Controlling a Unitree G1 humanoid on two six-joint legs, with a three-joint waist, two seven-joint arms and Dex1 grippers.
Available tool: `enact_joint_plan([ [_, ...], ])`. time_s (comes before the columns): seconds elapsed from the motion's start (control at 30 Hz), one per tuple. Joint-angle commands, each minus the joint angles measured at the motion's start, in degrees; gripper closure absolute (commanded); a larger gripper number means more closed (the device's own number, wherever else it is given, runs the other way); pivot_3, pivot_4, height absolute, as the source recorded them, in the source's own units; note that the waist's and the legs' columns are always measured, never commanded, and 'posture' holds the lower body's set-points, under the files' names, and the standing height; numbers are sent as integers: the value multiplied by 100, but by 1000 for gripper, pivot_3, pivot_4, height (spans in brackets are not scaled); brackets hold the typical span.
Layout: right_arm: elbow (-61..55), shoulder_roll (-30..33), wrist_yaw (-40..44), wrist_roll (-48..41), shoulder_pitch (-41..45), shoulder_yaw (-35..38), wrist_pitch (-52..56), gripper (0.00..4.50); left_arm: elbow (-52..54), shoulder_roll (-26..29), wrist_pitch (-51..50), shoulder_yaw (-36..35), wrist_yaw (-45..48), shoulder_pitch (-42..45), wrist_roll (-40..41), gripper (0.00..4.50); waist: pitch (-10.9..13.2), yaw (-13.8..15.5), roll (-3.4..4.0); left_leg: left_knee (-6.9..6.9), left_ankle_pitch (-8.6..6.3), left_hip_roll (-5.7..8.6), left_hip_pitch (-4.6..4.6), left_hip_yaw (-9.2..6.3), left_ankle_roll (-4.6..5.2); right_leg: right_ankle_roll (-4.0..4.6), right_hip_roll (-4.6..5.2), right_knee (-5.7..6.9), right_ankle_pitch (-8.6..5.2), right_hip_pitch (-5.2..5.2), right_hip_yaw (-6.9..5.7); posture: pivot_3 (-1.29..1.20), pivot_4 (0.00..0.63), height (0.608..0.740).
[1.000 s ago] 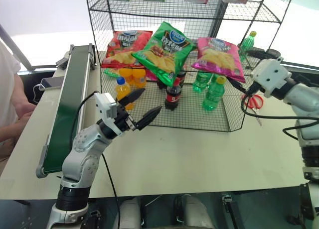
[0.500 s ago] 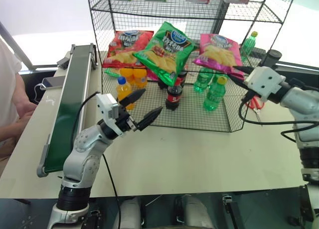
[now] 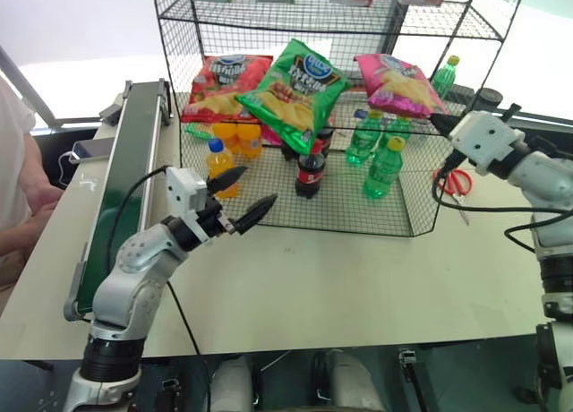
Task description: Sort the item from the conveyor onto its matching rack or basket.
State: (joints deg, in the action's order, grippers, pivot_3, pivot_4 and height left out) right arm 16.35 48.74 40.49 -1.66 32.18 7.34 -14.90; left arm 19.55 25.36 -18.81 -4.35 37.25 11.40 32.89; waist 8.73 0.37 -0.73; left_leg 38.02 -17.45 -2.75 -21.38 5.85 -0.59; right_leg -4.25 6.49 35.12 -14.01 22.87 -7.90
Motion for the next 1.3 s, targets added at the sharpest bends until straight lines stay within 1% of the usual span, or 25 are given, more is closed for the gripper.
enact_joint_plan([
  [0.03, -634, 55, 307, -811, -155, 454, 363, 4478, 282, 187, -3, -296, 59, -9, 96, 0, 0, 7, 0, 0, 0, 0, 0, 0, 0, 0, 0, 0, 0, 0, 0, 0, 150, 740],
  [0.13, -1011, 42, 483, -1369, -368, 692, 951, 4478, 218, 316, -29, -375, 59, -31, 33, 0, 0, 23, 0, 1, -1, 2, 0, 1, 1, 0, 4, 0, 0, -2, 0, 0, 150, 740],
  [0.2, -1150, 41, 505, -1504, -438, 775, 1140, 4478, 195, 385, -111, -383, 49, -32, 42, 0, 0, 30, 0, 2, -1, 2, 1, -1, 1, 0, 4, 0, 0, -4, -1, 0, 150, 740],
  [0.3, -621, 273, 158, -527, -402, 513, 508, 4478, 60, 373, -37, -370, 51, 63, -18, 0, 0, 25, 0, 2, -8, 3, 1, 0, 14, 0, 4, 0, 0, -3, 0, 0, 150, 740],
  [0.4, -419, 221, 119, -420, -220, 426, 380, 4478, 10, 295, 14, -346, -51, 143, -102, 0, 0, 25, 0, 2, -6, 4, 1, 1, 11, 0, 4, -1, 0, -2, 0, 0, 150, 740],
  [0.5, -341, 227, 325, -443, -202, 303, 294, 4478, 53, 253, 14, -287, -72, 144, -172, 0, 0, 0, 0, 2, -1, 3, 1, 4, 1, 0, 2, 1, 0, -1, 0, 0, 150, 740],
  [0.57, -316, 212, 413, -509, -201, 284, 257, 3927, 118, 224, -8, -267, -87, 122, -189, 0, 0, 2, 0, 1, -1, 2, 1, 4, 1, 0, 1, 1, 0, -1, 0, 0, 150, 740],
  [0.63, -214, 250, 292, -252, -147, 203, 46, 3170, 178, 211, -20, -265, -103, 69, -207, 0, 0, 7, 0, 1, -1, 2, 1, 3, 1, 0, 1, 1, 0, -2, 0, 0, 150, 740],
  [0.67, -92, 294, 103, 6, -74, 153, -105, 2566, 208, 224, -53, -265, -90, 34, -197, 0, 0, 3, 0, 1, -1, 2, 1, 4, 1, 0, 2, 1, 0, -2, 0, 0, 150, 740],
  [0.73, 154, 356, -184, 362, 74, 88, -311, 1560, 260, 245, -58, -267, -57, -25, -199, 0, 0, -2, 0, 2, -1, 2, 2, 6, 1, 0, 2, 1, 1, -1, 2, 0, 150, 740],
  [0.8, 356, 366, -305, 452, 205, 94, -437, 550, 284, 252, -71, -293, -72, -51, -200, 0, 0, -2, 0, 2, 0, 3, 1, 5, 1, 0, 2, 1, 0, -1, 1, 0, 150, 740],
  [0.83, 382, 363, -202, 362, 215, 104, -464, 32, 290, 270, -81, -306, -59, -60, -192, 0, 0, 1, 0, 2, 0, 2, 2, 5, 0, 0, 2, 1, 0, 0, 1, 0, 150, 740],
  [0.9, 331, 343, -59, 147, 177, 177, -496, 32, 276, 298, -87, -357, -42, -71, -172, 0, 0, 11, 0, 1, 0, 2, 1, 4, 0, 0, 2, 0, 0, -1, 0, 0, 150, 740],
  [0.97, 55, 326, 362, -313, -25, 234, -354, 32, 284, 370, -123, -381, 32, -120, -140, 0, 0, 15, 0, 1, 0, 2, 0, 5, 0, 0, 2, -1, 0, -1, 1, 0, 150, 740],
  [1.0, -369, 348, 856, -865, -337, 291, -145, 32, 309, 421, -161, -404, 76, -177, -104, 0, 0, 22, 0, 1, 0, 2, 0, 5, 0, 0, 2, -1, 0, -1, 1, 0, 150, 740],
  [1.07, -1085, 377, 1333, -1726, -798, 546, 527, 32, 336, 531, -182, -449, 167, -290, -84, 0, 0, 39, 0, -2, 0, 0, 2, -1, 0, -1, 1, -3, 0, -5, -2, 0, 150, 740],
  [1.17, -1655, 415, 1361, -2428, -1078, 1001, 1250, 32, 292, 662, -141, -526, 231, -369, -135, 0, 2, 36, 4, 1, -2, 1, 0, -2, 3, 0, 5, -3, 0, -5, -4, 0, 150, 740],
  [1.27, -2416, 454, 1250, -3590, -1433, 1626, 2549, 32, 121, 884, -212, -776, 394, -348, 13, 0, 3, 38, 6, 5, -24, 2, 2, -1, 42, 3, 9, -1, 2, -6, -4, 0, 150, 740],
  [1.3, -2604, 476, 1271, -3825, -1573, 1760, 2856, 32, 73, 950, -231, -828, 436, -339, 38, 0, 2, 38, 5, 5, -24, 0, 2, -4, 42, 4, 8, -1, 2, -6, -5, 0, 150, 740],
])
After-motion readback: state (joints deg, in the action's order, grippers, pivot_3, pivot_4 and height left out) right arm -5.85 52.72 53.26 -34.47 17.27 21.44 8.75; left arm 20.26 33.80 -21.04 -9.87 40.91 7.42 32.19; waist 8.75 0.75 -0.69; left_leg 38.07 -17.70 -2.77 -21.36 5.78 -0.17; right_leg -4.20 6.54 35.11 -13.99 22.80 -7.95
